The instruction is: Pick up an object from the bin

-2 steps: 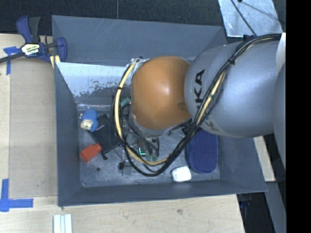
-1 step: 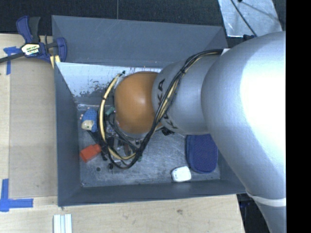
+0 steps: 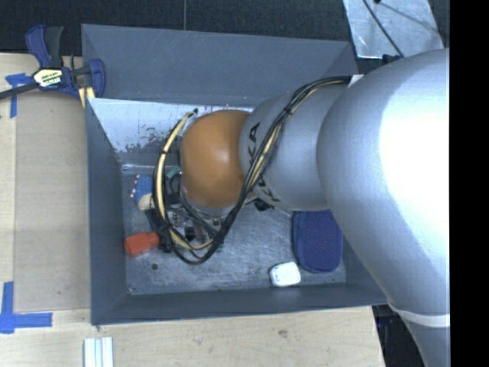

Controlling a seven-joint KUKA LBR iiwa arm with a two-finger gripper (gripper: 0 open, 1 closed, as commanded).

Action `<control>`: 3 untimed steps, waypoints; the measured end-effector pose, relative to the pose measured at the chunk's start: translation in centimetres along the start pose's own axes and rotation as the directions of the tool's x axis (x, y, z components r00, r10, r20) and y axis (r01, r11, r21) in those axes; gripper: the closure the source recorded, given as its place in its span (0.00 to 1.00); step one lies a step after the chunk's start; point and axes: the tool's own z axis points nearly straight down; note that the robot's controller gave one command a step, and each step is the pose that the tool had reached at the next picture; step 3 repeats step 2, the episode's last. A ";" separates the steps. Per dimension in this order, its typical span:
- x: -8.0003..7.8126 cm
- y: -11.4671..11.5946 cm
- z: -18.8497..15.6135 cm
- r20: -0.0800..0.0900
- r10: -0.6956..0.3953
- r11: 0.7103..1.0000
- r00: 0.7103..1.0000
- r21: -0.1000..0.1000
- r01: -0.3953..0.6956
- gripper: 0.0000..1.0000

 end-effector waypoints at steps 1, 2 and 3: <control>1.7 -0.3 -7.6 0.006 -0.001 1.000 1.000 -0.002 0.001 1.00; -0.7 -0.4 -18.0 0.009 0.006 1.000 1.000 -0.002 -0.006 1.00; -0.7 -0.4 -18.0 0.009 0.006 1.000 1.000 -0.002 -0.006 1.00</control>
Offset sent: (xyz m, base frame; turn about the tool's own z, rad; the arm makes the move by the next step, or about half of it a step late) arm -0.0189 -0.0043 0.0715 -0.0038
